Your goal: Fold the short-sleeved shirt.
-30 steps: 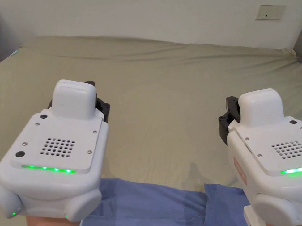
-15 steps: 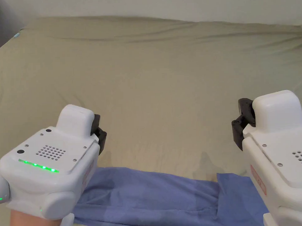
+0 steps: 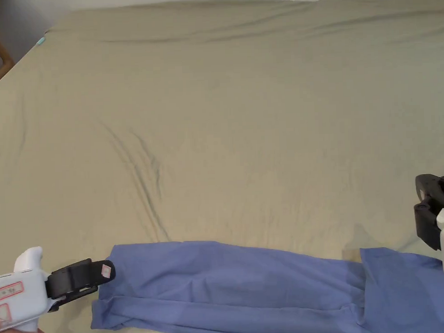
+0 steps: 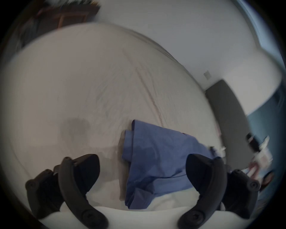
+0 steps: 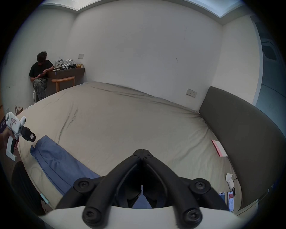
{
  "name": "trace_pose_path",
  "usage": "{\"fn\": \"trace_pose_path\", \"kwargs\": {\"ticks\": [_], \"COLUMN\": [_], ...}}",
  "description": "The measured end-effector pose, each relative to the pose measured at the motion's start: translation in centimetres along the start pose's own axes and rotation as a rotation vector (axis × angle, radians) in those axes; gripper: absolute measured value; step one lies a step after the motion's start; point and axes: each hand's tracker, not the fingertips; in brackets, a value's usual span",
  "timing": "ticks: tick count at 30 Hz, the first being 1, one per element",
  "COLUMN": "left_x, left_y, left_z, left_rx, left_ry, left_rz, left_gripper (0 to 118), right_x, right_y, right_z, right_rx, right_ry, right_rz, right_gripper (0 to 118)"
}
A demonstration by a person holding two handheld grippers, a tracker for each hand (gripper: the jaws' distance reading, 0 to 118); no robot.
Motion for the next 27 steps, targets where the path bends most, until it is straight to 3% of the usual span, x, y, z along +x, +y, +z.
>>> {"fn": "trace_pose_path", "kwargs": {"ticks": [3, 5, 7, 9, 10, 12, 14, 15, 16, 17, 25, 27], "left_x": [-1.9, -1.8, -0.7, -0.8, -1.3, -0.4, 0.2, 0.5, 0.0, 0.2, 8.7, 10.5], "left_y": [0.2, -0.5, -1.1, -0.6, -0.4, -1.4, -1.2, -1.0, -1.1, -0.8, -3.0, -3.7], "left_z": [-0.4, -1.6, -1.5, -1.9, -3.2, -5.3, -6.3, -7.7, -7.8, -6.8, -7.4, -7.3], "left_rx": [-0.06, -0.115, -0.052, -0.091, -0.142, -0.156, -0.116, -0.134, -0.146, -0.13, -0.084, -0.06], "left_ry": [-0.145, -0.202, -0.217, -0.307, -0.361, -0.334, -0.246, -0.134, -0.146, -0.255, 0.175, 0.22], "left_rz": [0.143, 0.153, 0.073, 0.155, 0.244, 0.249, 0.199, 0.208, 0.231, 0.256, -0.251, -0.334], "left_gripper": [112, 113, 115, 112, 104, 79, 11, 11, 11, 11, 11, 11], "right_x": [-0.2, -0.4, -0.7, -0.9, -1.1, -1.4, -1.7, -1.7, -1.7, -1.7, -1.1, -1.0], "right_y": [0.0, 0.0, 0.0, 0.1, 0.2, 0.4, 0.6, 0.8, 0.9, 1.0, 1.5, 1.6], "right_z": [-0.1, -0.2, -0.1, 0.0, 0.1, 0.2, 0.3, 0.4, 0.6, 0.8, 1.5, 1.8], "right_rx": [-0.023, -0.032, -0.037, -0.039, -0.039, -0.037, -0.032, -0.03, -0.028, -0.024, -0.01, -0.005], "right_ry": [0.0, 0.008, 0.013, 0.021, 0.027, 0.033, 0.037, 0.039, 0.043, 0.046, 0.033, 0.026], "right_rz": [-0.008, -0.008, -0.001, 0.003, 0.003, 0.006, 0.011, 0.013, 0.014, 0.016, 0.026, 0.029], "right_gripper": [2, 2, 2, 2, 2, 2, 2, 2, 2, 2, 2, 2]}}
